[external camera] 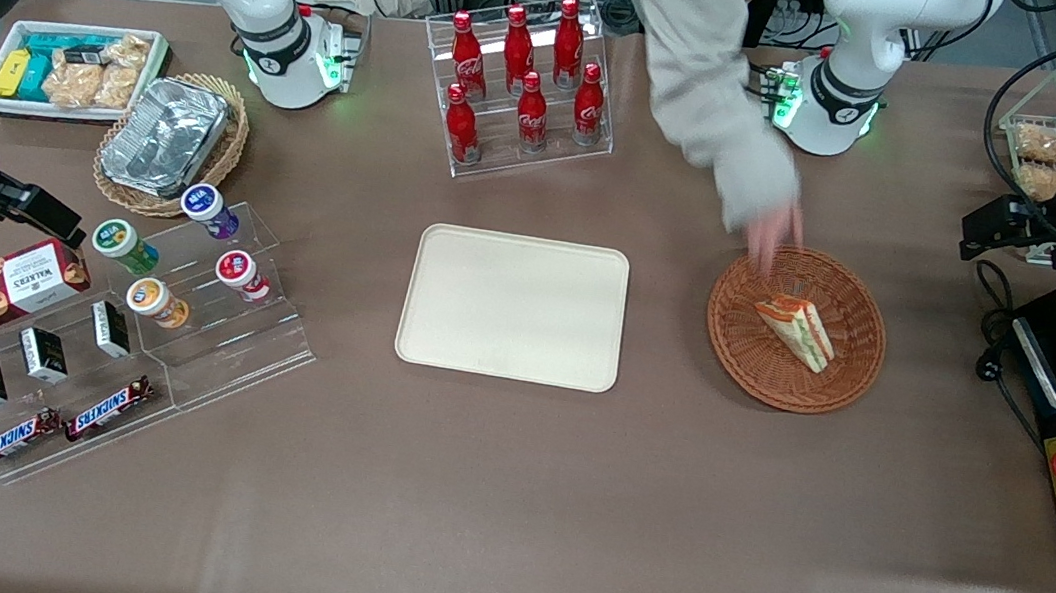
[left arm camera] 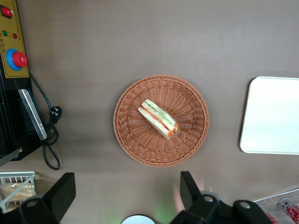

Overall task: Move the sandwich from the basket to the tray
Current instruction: 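Move the left gripper down over the sandwich in the wicker basket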

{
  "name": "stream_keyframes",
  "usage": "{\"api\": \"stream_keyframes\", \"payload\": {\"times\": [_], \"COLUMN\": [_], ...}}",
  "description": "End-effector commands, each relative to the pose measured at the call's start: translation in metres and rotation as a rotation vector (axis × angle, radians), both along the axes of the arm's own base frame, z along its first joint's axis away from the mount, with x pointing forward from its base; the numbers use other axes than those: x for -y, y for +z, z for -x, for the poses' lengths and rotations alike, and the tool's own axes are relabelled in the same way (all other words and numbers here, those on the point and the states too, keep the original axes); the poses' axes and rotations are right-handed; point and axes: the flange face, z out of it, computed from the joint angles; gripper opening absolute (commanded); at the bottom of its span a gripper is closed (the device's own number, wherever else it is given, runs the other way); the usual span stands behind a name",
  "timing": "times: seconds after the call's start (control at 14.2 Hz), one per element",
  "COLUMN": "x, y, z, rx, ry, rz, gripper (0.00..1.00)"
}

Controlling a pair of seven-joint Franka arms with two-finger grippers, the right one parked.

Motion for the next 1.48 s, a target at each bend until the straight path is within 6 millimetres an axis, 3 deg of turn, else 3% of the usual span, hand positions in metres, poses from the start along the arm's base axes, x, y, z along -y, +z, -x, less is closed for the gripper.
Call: {"api": "stream_keyframes", "payload": {"times": [0.0,0.21,0.49,0.84,1.12,1.41], "x": [0.001,0.001,0.0,-0.003,-0.002,0.011], "y": [0.004,0.002,-0.035,-0.125,-0.16,-0.184], "z": [0.004,0.005,0.031,0.087,0.093,0.079], "rx": [-0.008,-0.015,-0.087,0.038,-0.058,-0.034], "ry": [0.003,0.0,-0.008,0.016,0.094,0.25], "rz": [0.005,0.001,-0.011,-0.02,-0.023,0.016], "gripper": [0.99,0.99,0.99,0.99,0.99,0.99]}}
